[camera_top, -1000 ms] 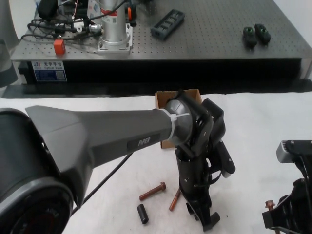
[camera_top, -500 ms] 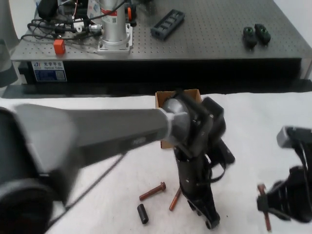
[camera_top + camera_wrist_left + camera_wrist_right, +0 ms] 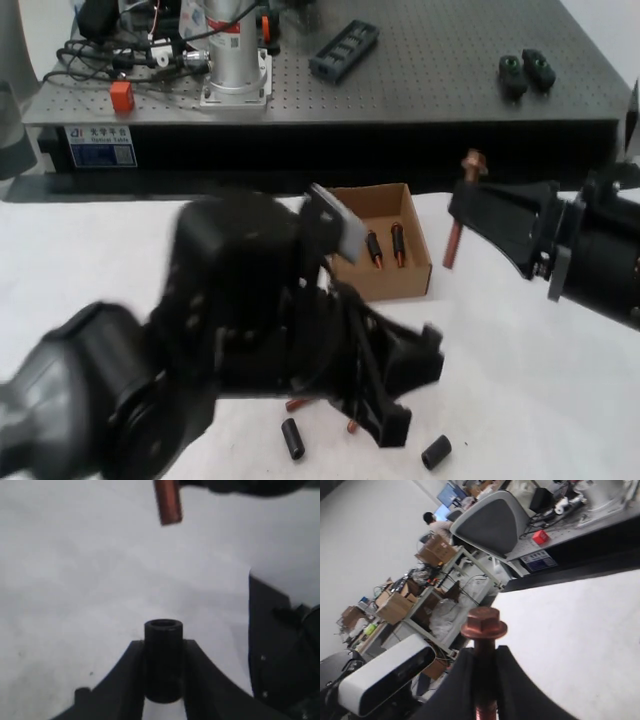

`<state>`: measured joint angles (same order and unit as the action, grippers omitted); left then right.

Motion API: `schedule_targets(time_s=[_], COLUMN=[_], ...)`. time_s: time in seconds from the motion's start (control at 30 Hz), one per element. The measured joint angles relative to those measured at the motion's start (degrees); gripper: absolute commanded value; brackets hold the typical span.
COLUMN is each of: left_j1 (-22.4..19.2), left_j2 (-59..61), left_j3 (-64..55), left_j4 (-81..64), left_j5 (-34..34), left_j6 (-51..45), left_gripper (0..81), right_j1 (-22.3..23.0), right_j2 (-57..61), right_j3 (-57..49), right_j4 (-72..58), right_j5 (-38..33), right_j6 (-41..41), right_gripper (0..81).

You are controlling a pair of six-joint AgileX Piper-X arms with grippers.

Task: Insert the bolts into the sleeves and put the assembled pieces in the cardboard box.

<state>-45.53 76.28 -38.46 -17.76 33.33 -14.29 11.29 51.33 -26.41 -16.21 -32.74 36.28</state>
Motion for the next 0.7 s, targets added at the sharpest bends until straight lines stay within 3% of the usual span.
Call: schedule_targets(time_s=[0.7], left_j1=[0.0], left_j2=[-0.5], left_j3=[0.7], left_j4=[-2.6], left_j5=[-3.4], left_j6=[-2.9], left_gripper=[0.7], right_j1=[0.0], right_j2=[0.3], right_j3=[0.6], right_j4=[2.0], right_j5=[-4.7], right_j6=[-0.1], right_gripper=[4.3])
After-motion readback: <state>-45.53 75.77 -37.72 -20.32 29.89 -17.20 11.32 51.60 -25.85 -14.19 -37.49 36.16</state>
